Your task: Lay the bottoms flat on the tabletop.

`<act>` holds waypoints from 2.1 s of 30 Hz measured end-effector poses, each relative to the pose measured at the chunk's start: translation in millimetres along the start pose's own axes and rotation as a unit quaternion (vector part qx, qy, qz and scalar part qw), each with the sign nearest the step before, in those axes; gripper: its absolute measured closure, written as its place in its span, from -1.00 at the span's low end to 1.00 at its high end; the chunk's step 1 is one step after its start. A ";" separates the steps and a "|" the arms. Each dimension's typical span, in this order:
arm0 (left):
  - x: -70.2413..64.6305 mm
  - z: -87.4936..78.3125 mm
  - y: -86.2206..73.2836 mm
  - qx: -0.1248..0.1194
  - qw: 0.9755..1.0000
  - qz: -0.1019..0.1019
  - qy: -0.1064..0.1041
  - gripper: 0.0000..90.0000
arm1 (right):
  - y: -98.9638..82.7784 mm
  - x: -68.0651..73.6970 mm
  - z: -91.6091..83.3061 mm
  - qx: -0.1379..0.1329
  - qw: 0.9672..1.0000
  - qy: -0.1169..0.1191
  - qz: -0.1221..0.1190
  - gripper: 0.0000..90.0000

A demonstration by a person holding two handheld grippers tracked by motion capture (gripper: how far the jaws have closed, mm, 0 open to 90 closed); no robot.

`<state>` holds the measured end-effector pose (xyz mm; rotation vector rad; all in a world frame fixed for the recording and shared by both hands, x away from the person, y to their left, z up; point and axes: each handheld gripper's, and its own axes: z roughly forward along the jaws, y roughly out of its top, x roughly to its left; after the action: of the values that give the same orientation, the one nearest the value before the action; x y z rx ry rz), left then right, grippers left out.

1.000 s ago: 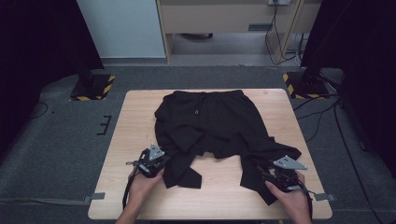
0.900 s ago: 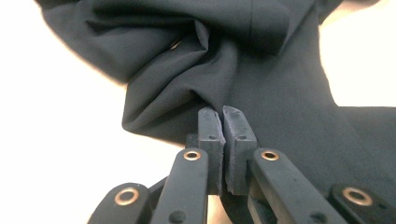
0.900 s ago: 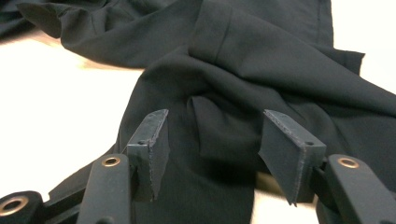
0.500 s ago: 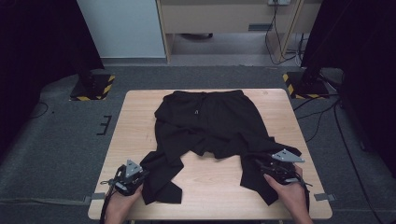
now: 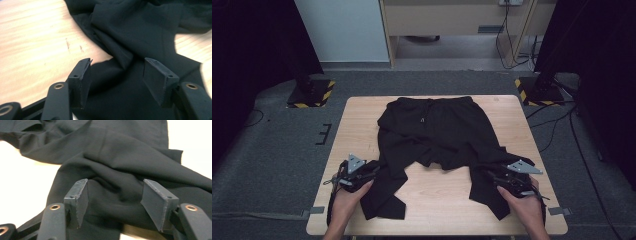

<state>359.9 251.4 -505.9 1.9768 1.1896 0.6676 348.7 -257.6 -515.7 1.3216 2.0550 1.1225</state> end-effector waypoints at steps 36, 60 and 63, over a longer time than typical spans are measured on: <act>12.7 -37.4 -41.0 0.089 0.996 0.015 0.006 0.96 | -15.1 21.7 -9.8 0.109 0.990 0.076 -0.052 0.88; 23.1 -71.5 -36.9 -0.007 1.000 -0.029 0.002 -0.07 | 4.2 2.4 -40.2 0.018 0.997 0.072 0.004 0.06; 24.4 -50.4 -28.2 0.006 0.999 -0.032 0.003 -0.16 | 6.1 -2.0 -22.7 0.046 0.998 0.036 0.002 0.03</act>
<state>319.0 297.9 -496.3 1.9391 1.2584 0.6362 336.4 -267.0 -497.9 1.3465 2.1808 1.1039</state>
